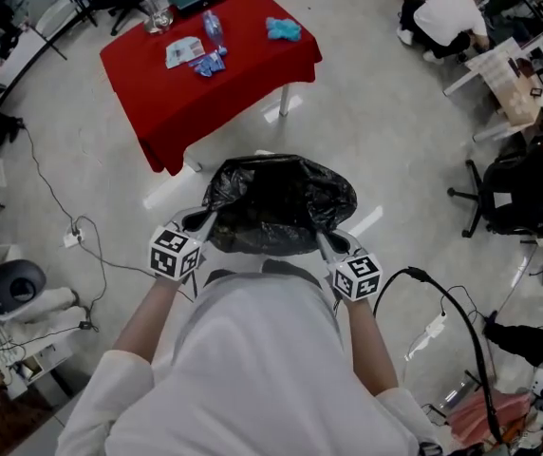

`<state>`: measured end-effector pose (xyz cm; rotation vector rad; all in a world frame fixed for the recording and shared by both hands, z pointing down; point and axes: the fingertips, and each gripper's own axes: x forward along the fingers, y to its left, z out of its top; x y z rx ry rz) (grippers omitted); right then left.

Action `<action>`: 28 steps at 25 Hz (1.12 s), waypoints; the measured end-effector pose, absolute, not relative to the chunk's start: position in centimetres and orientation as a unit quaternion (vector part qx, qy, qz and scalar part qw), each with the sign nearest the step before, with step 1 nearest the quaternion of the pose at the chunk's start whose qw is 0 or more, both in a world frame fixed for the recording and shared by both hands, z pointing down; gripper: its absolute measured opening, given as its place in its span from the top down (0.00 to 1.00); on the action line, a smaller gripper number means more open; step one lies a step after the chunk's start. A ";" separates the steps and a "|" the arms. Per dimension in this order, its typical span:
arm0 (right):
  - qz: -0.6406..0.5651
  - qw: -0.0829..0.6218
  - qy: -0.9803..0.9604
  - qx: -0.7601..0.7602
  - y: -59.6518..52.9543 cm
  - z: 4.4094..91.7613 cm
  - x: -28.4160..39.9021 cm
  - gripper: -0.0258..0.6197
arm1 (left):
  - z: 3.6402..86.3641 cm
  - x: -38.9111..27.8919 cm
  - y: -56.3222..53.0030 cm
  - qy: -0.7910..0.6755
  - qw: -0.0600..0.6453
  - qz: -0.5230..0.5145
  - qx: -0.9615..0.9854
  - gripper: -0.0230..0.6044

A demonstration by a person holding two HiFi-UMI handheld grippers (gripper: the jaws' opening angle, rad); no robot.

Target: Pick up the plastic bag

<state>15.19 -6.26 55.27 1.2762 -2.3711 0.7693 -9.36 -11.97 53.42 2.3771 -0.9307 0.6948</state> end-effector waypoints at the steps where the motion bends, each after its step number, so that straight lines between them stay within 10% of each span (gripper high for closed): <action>1: 0.270 0.167 -0.832 0.454 -5.7 55.1 14.5 0.95 | 53.1 -10.0 -11.5 -0.338 0.243 0.253 0.873 0.95; 28: 0.236 0.133 -0.787 0.554 11.0 50.1 4.3 0.95 | 49.1 -20.0 2.5 -0.286 0.223 0.235 0.902 0.95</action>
